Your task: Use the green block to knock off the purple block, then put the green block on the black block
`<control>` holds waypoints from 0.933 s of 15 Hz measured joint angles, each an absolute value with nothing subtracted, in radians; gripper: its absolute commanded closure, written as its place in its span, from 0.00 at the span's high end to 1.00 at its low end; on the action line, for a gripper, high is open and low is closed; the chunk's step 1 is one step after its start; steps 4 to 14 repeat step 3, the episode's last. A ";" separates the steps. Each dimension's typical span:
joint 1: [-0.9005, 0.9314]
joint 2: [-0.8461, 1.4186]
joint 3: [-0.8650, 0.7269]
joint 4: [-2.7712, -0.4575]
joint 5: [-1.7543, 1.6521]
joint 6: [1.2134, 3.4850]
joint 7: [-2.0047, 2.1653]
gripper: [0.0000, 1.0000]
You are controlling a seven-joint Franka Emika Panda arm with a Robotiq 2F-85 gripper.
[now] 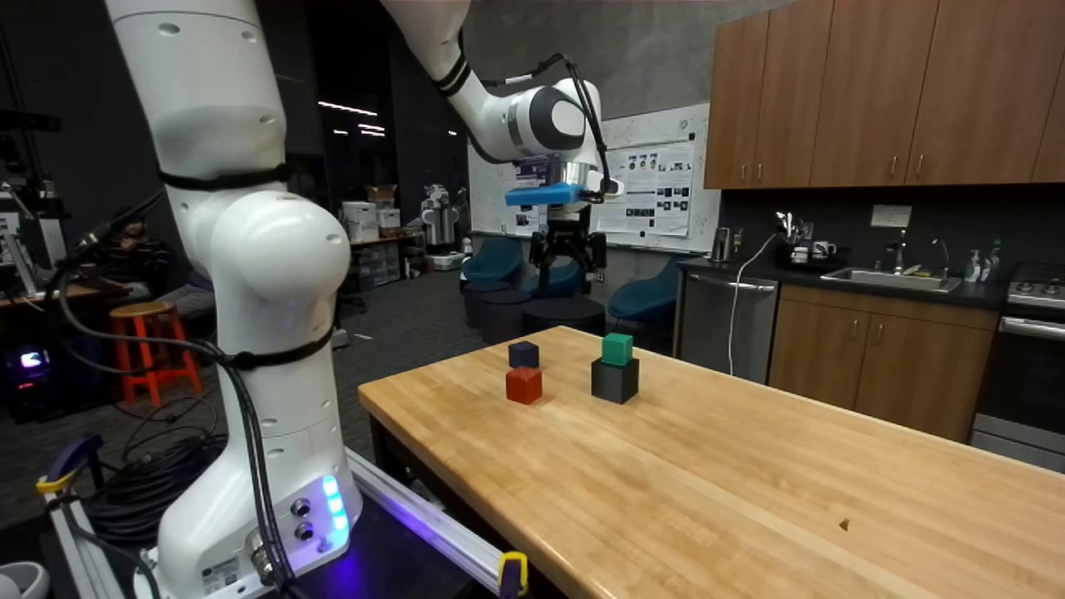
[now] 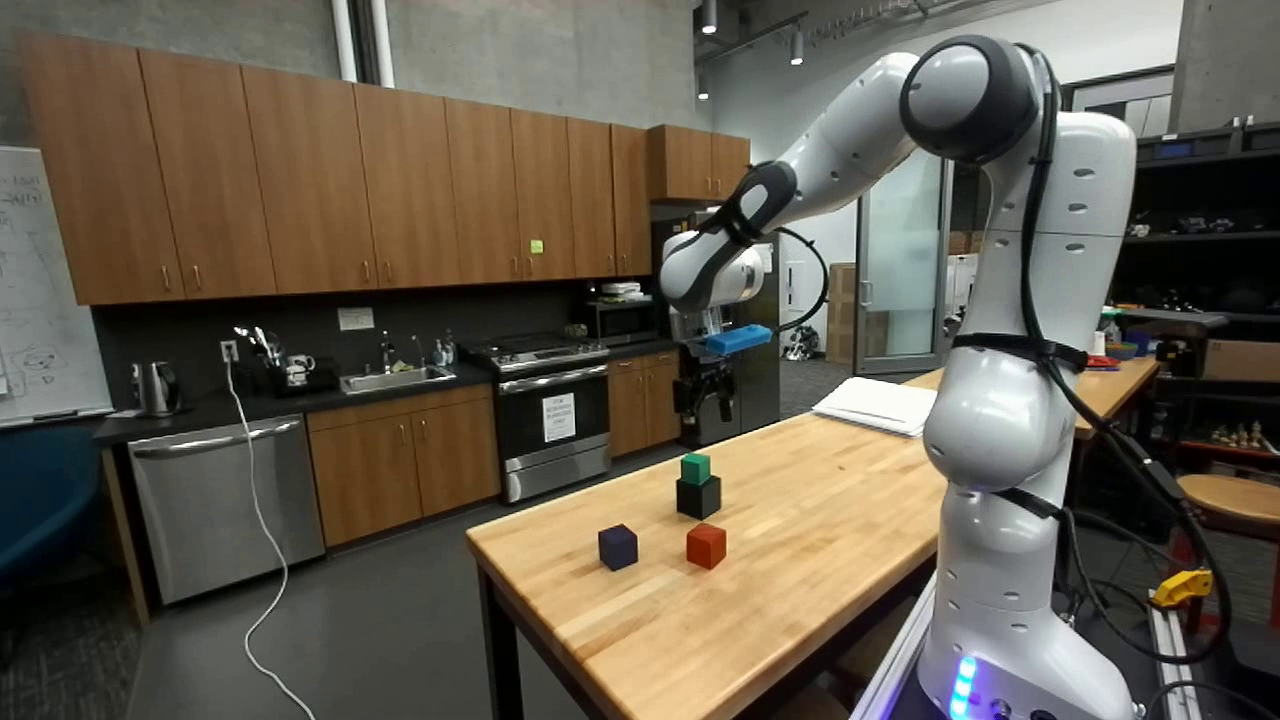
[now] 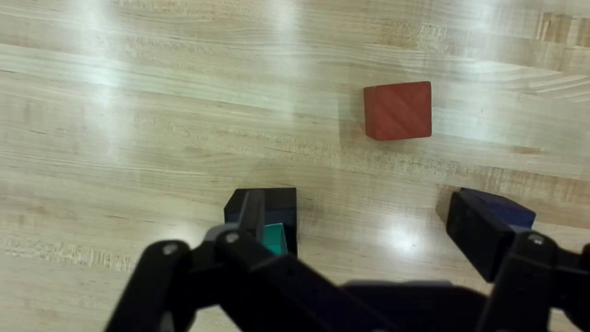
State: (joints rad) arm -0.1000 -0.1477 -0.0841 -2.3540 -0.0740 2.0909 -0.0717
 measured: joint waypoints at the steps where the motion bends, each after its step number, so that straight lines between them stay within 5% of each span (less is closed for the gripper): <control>1: -0.100 -0.180 -0.084 -2.380 -0.074 2.091 -0.071 1.00; 14: -0.098 -0.241 -0.084 -2.432 -0.074 2.091 -0.071 1.00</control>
